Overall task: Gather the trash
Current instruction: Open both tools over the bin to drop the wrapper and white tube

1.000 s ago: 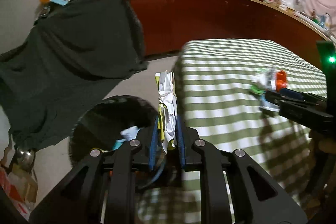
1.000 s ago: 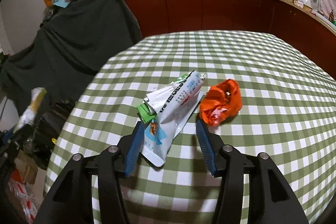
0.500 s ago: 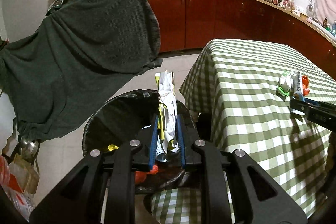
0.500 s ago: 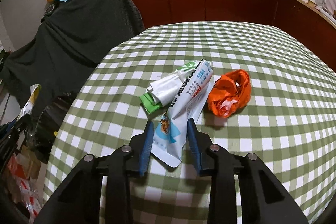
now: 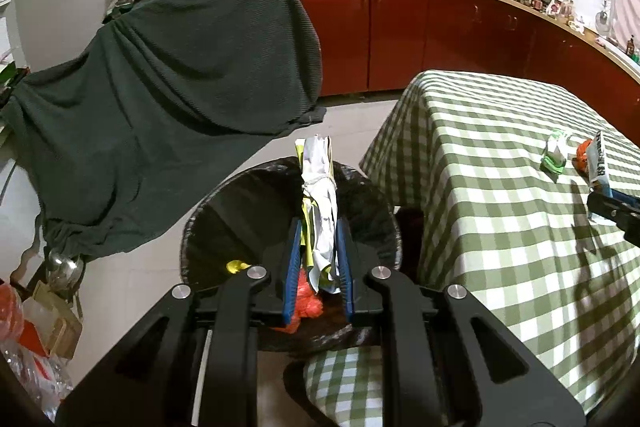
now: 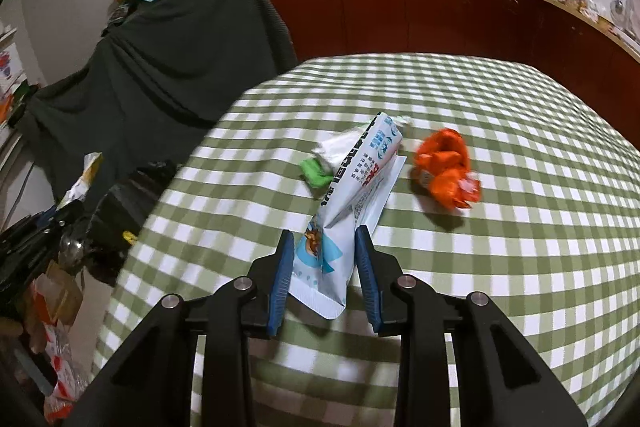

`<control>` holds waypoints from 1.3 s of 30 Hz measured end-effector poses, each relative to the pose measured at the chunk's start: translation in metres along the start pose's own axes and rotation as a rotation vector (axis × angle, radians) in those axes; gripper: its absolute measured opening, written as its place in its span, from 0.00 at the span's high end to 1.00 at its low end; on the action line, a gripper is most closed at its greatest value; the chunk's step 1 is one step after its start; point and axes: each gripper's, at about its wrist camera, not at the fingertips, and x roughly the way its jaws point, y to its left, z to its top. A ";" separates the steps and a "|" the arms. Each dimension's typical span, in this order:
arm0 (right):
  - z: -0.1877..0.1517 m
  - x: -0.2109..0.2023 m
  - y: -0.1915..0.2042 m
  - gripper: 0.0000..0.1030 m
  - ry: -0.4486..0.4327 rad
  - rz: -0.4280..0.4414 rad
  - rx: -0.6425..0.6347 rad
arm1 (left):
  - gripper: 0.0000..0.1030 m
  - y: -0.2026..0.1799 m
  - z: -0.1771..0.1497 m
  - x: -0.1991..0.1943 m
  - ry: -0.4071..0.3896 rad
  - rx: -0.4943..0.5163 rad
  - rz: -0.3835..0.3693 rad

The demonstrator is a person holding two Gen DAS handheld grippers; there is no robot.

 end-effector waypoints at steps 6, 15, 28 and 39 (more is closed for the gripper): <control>0.006 0.001 0.036 0.69 -0.019 0.068 -0.076 | 0.84 0.016 -0.004 -0.005 -0.002 -0.026 0.039; 0.020 0.015 0.103 0.69 -0.049 0.178 -0.202 | 0.84 0.042 -0.007 -0.010 -0.009 -0.053 0.118; 0.033 0.043 0.172 0.69 -0.019 0.248 -0.325 | 0.83 0.072 -0.002 0.003 -0.002 -0.133 0.195; 0.034 0.062 0.199 0.69 0.040 0.243 -0.381 | 0.83 0.080 0.001 0.029 0.022 -0.146 0.198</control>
